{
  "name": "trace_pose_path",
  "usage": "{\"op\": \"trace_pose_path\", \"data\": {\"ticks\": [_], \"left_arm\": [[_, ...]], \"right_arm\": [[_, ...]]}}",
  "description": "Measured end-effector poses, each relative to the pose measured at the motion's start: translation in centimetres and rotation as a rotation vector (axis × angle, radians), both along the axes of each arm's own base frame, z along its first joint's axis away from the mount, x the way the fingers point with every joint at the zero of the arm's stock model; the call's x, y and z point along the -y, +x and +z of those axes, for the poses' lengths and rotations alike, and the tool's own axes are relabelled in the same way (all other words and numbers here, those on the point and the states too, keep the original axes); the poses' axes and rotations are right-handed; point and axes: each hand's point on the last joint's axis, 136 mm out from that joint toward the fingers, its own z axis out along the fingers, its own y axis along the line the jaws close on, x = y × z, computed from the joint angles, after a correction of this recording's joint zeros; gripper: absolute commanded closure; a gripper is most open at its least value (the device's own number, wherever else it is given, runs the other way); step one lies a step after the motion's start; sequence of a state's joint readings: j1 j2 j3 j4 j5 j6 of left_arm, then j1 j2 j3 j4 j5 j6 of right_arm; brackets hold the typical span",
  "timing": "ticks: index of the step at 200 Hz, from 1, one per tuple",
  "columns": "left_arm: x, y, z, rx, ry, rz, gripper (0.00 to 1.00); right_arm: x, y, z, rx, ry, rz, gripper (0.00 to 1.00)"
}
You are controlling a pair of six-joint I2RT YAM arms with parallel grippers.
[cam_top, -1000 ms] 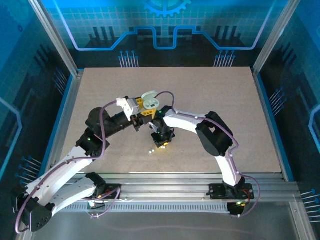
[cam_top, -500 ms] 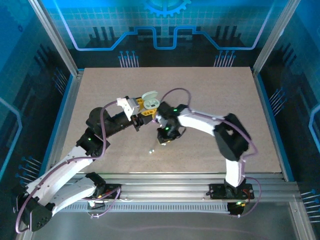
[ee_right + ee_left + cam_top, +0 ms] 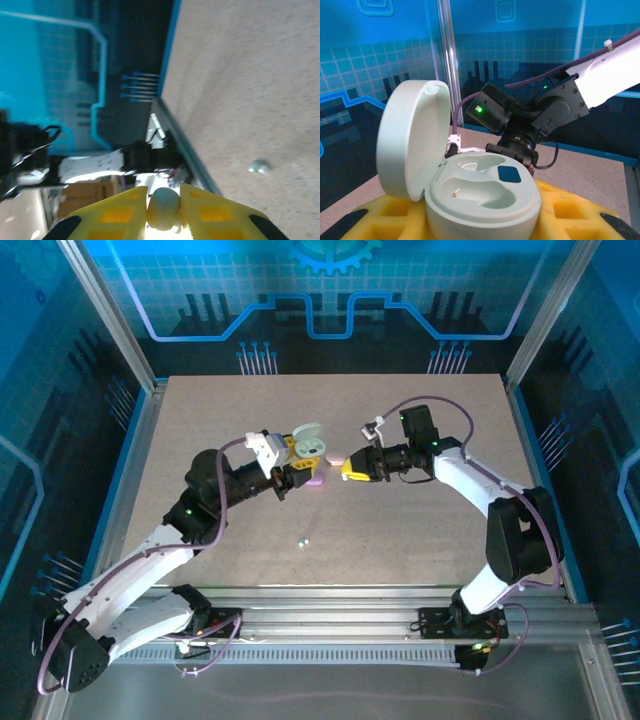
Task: Insert wireless bluetooth earbuds into charging case
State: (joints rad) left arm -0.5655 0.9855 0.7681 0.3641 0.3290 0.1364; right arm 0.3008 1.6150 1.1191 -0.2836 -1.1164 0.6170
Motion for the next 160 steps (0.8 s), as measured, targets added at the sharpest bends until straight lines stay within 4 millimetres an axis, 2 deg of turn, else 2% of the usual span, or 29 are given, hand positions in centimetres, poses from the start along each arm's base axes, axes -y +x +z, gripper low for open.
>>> {"op": "trace_pose_path", "data": {"ticks": [39,79,120,160], "left_arm": [[0.6,0.9,-1.4,-0.025,0.016,0.000,0.65],[1.1,1.8,-3.3,-0.066,0.043,0.000,0.65],[1.4,2.3,-4.4,-0.088,0.058,0.000,0.65],[1.8,2.8,-5.6,-0.113,0.077,0.000,0.65]], "right_arm": [[-0.1,-1.6,3.1,0.017,0.108,0.104,0.78],[0.1,-2.7,5.9,0.066,0.143,0.129,0.79],[0.7,-3.0,7.4,0.094,0.141,0.107,0.78],[1.0,-2.5,8.5,0.097,0.112,0.043,0.78]]}}
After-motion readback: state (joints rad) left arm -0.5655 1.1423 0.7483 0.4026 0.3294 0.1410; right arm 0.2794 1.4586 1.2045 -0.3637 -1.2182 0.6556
